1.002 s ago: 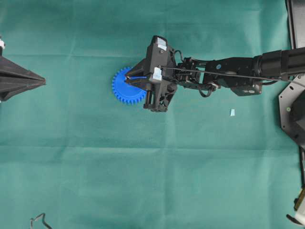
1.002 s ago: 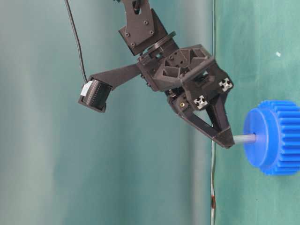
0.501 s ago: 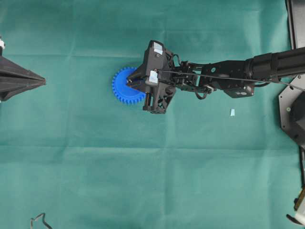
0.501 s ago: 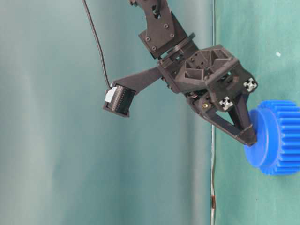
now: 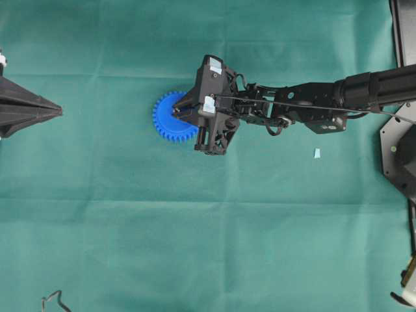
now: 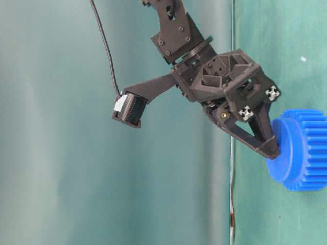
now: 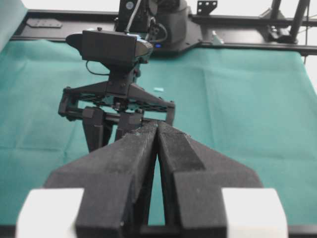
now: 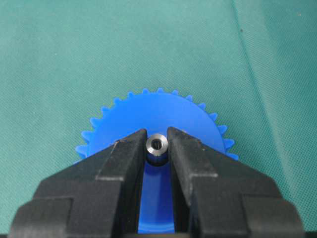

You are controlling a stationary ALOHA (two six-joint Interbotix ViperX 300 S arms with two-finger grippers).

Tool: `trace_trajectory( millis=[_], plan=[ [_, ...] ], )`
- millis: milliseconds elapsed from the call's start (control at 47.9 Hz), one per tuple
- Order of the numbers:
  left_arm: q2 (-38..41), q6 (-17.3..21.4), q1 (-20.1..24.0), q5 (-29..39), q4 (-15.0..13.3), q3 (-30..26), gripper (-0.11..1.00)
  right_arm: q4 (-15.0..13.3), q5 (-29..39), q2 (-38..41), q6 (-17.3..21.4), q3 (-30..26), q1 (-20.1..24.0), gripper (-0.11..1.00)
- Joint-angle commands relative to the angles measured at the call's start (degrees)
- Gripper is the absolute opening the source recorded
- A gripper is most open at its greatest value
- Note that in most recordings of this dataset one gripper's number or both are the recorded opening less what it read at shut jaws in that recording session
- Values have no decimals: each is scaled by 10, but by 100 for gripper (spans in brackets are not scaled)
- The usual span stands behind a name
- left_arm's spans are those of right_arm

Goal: Insert the shaft into the center hole of the gear.
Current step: 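Lower the held shaft into the gear's center hole with the right gripper, then open the right gripper and retract it right away from the gear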

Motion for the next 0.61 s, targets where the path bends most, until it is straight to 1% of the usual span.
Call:
trace_trajectory(
  millis=[0,83,104,125,167,250,334,397,438,522,584],
  plan=[
    [4,1,-1,-3,1,-14,0,1,-4,-12,-1,-13,1,17],
    [4,0,-1,-3,1,-14,0,1,-3,-18,0,-12,0,17],
    [4,1,-1,-3,1,-14,0,1,-2,-19,0,-12,0,19],
    [4,0,-1,-3,1,-14,0,1,-1,-21,0,-13,0,23],
    [4,1,-1,-3,1,-14,0,1,3,-26,0,-12,0,33],
    [4,0,-1,-3,1,-14,0,1,15,-43,0,-12,1,60],
    [4,0,-1,-3,1,-14,0,0,25,-69,-3,-9,0,84],
    [4,0,-1,-3,2,-14,0,-2,28,-91,-4,-5,0,95],
    [4,0,-1,-3,1,-14,0,-3,29,-105,-6,-3,0,97],
    [4,0,-1,-3,1,-14,0,-7,32,-136,-8,4,0,92],
    [4,0,0,-3,1,-14,0,-10,33,-158,-9,12,0,92]
  ],
)
